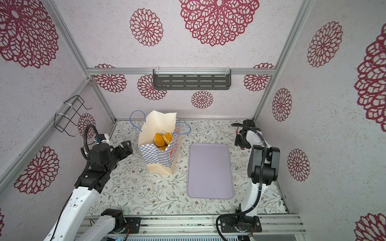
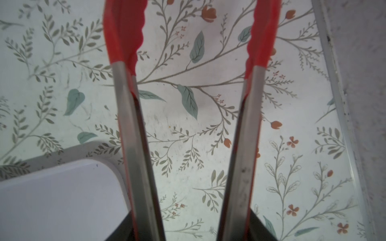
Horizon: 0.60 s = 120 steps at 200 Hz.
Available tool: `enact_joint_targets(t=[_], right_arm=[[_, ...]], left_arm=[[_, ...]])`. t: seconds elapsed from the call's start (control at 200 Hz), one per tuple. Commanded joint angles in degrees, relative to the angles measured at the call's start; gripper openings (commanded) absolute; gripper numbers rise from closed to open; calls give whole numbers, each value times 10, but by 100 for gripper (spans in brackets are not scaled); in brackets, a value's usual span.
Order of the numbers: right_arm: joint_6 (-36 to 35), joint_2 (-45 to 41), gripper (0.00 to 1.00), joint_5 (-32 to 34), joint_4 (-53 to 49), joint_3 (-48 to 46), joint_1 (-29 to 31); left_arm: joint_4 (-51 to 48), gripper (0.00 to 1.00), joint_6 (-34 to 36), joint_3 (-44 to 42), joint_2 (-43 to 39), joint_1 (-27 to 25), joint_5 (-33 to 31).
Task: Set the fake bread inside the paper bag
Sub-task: 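Release the bag with the left gripper while the right gripper carries the tongs away, then lower the tongs onto the table and open the right gripper while the left arm retracts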
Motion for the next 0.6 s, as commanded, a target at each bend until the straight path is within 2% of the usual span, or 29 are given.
enact_joint_targets(t=[0.0, 0.155, 0.33, 0.35, 0.36, 0.365, 0.38, 0.595], right_arm=[[-30, 7, 57, 13, -11, 4, -1], [-27, 23, 59, -1, -11, -11, -6], [-22, 21, 71, -2, -12, -18, -9], [-21, 22, 77, -2, -13, -17, -9], [-20, 22, 92, -2, -14, -17, -10], [-20, 22, 96, -2, -14, -16, -10], [-20, 22, 98, -2, -15, -16, -11], [-11, -12, 99, 8, 11, -37, -16]], left_arm=[[61, 97, 19, -10, -21, 4, -19], [51, 97, 32, -10, -25, 5, -18], [46, 97, 36, -13, -29, 5, -20], [46, 97, 36, -13, -29, 5, -20], [46, 97, 36, -14, -29, 6, -19], [46, 97, 36, -14, -29, 5, -19], [47, 97, 35, -14, -29, 5, -19], [41, 97, 33, -8, -21, 5, -23]])
